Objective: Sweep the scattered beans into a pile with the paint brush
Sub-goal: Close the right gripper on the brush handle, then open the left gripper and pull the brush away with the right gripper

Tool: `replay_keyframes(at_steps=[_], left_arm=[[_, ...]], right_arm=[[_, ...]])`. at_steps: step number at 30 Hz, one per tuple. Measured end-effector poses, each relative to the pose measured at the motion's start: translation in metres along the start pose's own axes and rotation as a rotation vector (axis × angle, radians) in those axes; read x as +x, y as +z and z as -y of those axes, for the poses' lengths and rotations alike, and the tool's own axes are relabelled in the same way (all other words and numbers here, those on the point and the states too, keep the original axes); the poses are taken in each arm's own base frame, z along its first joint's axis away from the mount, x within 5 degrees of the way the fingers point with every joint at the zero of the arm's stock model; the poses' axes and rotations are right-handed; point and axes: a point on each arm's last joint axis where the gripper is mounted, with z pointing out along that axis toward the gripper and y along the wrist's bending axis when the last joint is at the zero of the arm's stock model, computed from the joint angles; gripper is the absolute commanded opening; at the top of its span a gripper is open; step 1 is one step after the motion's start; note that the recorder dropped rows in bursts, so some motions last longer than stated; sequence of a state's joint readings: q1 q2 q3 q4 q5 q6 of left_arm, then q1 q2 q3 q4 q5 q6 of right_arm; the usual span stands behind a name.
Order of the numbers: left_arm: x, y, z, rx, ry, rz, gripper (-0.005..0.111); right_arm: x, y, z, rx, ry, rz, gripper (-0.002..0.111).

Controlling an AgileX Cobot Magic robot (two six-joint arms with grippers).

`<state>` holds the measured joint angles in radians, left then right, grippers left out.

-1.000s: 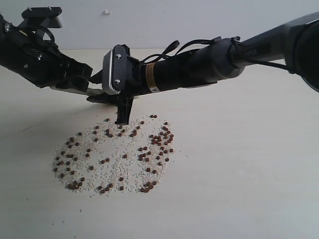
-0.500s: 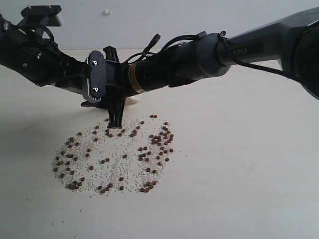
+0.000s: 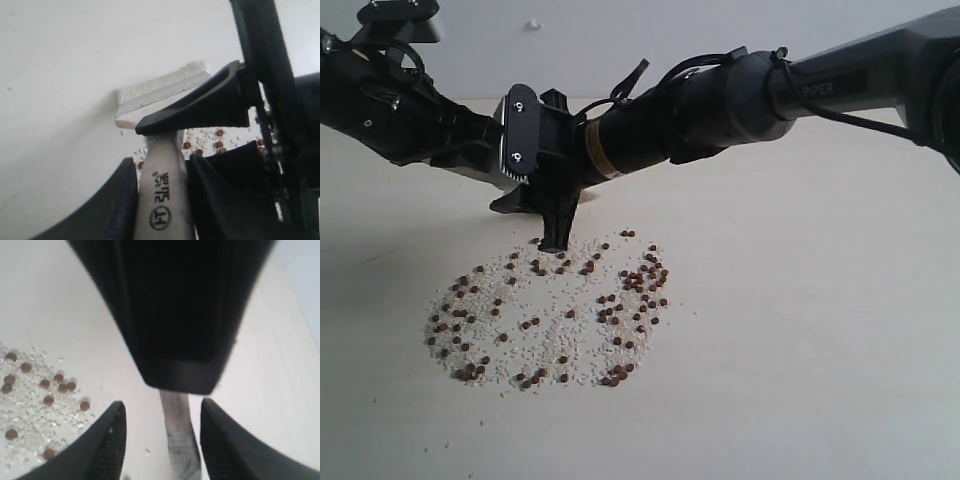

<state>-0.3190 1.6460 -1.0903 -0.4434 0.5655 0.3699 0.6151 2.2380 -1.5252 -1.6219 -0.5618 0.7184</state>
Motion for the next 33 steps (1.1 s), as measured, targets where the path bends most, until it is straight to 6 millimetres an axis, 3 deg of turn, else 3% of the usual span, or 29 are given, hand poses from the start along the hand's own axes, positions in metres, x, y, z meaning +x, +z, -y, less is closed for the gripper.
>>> replay_keyframes(at_steps=[12,18,21,29,33], left_arm=[[-0.0019,0.0,-0.0008,-0.009,0.002,0.021,0.0],[-0.0023,-0.0001,-0.0004,-0.004,-0.008,0.025,0.0],[-0.0023,-0.0001,-0.0003,-0.003,-0.01,0.026,0.0],[-0.0021,-0.0001,-0.0003,-0.003,0.005,0.023,0.0],[-0.0021,-0.0001,-0.0003,-0.004,0.025,0.023,0.002]], right_arm=[[-0.0033,-0.0061,0.0051,0.0,0.076,0.074,0.051],[-0.0048,-0.0075,0.0076,0.015,0.087,0.107,0.047],[-0.0041,-0.0065,0.0071,0.015,0.097,0.112,0.039],[-0.0001,-0.0021,0.0037,0.0,0.119,0.128,0.002],[-0.0002,-0.0021,0.0034,-0.002,0.087,0.129,0.0]])
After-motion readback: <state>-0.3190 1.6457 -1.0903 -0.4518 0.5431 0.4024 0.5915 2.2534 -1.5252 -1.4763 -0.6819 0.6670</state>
